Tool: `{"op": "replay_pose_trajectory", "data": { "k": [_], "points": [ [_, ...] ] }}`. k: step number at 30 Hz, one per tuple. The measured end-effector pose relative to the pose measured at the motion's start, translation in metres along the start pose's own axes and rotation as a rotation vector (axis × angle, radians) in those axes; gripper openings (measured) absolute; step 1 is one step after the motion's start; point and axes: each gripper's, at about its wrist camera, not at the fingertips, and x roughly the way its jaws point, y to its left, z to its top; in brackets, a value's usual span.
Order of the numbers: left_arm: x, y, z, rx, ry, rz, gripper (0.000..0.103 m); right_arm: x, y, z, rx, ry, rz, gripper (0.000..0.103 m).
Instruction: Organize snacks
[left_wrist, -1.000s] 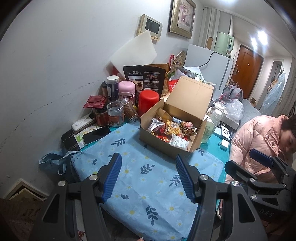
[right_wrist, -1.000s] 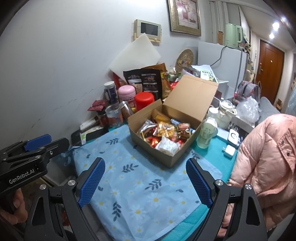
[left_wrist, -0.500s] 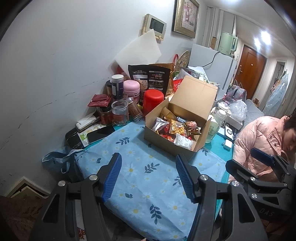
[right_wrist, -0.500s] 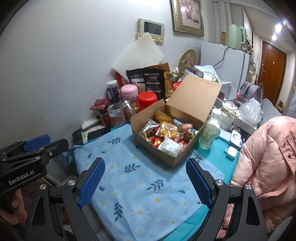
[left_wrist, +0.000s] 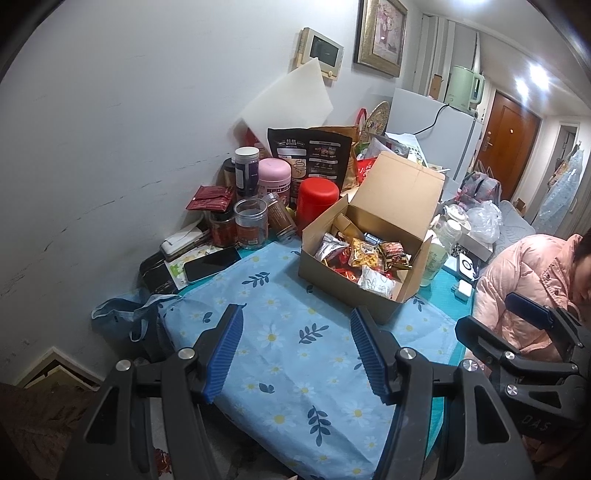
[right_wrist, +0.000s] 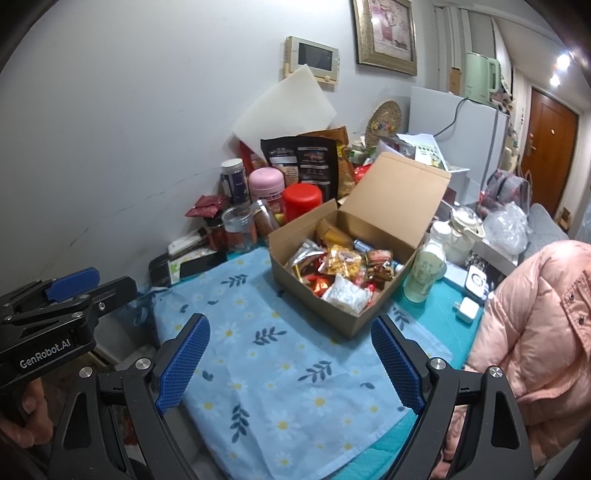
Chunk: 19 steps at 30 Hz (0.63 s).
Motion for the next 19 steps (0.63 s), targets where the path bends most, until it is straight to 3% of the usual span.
{"op": "replay_pose_trajectory", "data": {
  "k": [19],
  "points": [
    [0.0037, 0.0031, -0.0016, 0.007, 0.021, 0.043, 0.06, 0.0023, 0.0014, 0.0009, 0.0, 0.004, -0.003, 0.09]
  ]
}}
